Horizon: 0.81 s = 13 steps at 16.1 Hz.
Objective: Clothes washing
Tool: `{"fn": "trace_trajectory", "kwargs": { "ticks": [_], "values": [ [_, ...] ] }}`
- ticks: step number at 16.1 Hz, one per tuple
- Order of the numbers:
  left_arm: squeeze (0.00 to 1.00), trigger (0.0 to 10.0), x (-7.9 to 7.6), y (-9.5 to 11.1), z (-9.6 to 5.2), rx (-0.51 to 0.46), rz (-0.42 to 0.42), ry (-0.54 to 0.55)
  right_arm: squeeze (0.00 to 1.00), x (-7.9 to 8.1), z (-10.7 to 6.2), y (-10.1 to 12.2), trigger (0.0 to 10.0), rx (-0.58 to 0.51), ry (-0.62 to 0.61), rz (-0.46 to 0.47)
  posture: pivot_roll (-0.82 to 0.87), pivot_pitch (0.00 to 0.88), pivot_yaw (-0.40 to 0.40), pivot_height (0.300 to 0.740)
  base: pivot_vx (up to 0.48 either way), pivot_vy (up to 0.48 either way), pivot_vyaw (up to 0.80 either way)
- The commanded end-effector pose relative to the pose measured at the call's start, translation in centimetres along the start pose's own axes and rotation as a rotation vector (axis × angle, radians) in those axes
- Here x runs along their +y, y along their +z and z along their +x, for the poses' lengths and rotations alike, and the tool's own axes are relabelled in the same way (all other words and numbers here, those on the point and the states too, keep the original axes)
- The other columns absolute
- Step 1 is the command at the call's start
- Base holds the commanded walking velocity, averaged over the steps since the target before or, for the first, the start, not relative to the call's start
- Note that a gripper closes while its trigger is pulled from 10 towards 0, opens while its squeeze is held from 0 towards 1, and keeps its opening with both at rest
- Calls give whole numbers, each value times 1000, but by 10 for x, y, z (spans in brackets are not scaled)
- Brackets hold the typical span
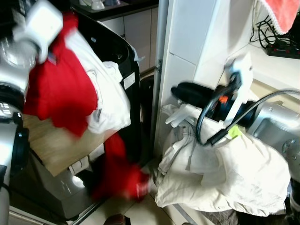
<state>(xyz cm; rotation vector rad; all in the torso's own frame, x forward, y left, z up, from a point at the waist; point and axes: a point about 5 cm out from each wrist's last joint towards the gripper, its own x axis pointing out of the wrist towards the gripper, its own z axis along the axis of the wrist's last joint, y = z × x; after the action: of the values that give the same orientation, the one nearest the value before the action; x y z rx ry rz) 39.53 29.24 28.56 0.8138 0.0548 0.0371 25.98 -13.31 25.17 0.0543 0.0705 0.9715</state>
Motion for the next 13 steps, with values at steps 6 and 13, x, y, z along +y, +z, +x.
{"fn": "trace_trajectory", "kwargs": {
  "ticks": [6, 13],
  "values": [
    [545, 10000, 18, 14, -1, -73, -127, 42, 0, 5, 5, -4, 10000, 18, 2, -20, -123, 0, 26, 740, 0, 0, 0],
    [0, 0, 63, 48, -11, -184, -52, 287, 0, 2, 7, -3, 10000, 10, -24, -24, -119, 0, 30, 740, 0, 0, 0]
  ]
}}
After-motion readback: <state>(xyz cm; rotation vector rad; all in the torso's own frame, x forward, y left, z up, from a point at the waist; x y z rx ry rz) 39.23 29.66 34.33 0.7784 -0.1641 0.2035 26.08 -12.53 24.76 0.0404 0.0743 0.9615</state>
